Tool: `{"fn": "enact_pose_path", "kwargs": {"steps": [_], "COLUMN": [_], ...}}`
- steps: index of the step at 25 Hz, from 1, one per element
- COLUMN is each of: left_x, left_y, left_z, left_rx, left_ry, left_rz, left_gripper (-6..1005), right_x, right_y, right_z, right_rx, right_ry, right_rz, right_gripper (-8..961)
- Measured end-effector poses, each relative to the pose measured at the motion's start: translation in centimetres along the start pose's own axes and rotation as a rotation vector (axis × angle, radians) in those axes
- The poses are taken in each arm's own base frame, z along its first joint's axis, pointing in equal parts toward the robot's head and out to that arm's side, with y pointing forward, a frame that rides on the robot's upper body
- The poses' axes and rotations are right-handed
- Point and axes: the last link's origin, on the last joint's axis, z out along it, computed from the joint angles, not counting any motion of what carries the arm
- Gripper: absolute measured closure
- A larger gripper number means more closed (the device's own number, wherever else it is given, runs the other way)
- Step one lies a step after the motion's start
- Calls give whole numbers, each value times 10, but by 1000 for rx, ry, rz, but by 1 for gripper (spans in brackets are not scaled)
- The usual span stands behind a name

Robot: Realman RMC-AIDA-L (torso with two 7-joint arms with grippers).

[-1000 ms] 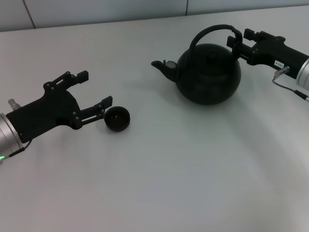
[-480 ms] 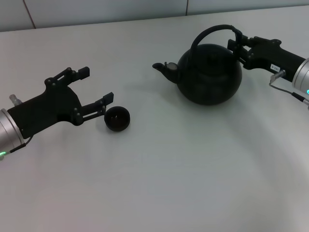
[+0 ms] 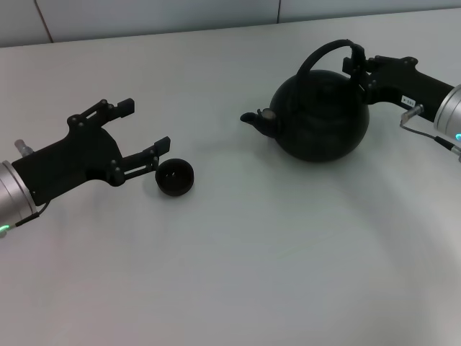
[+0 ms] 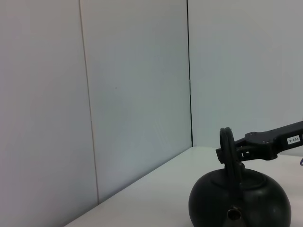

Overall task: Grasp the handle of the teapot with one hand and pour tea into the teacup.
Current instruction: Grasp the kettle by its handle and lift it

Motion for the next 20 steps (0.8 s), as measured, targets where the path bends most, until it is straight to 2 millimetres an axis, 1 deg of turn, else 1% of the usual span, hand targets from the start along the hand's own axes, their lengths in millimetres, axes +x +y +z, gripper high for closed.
{"fn": "enact_pose_path", "kwargs": {"steps": [12, 20], "left_x": [1, -1], "left_y": [0, 1], "left_z": [1, -1], "left_rx": [-1, -2], "left_ry": [1, 0], "left_rz": [1, -2], "left_gripper": [137, 138], "right_x": [2, -5], "right_y": [-1, 0], "right_z": [0, 6], "right_rx": [19, 3], "right_ry": [3, -8], "right_rz": [-3, -22], "right_gripper": [851, 860]}}
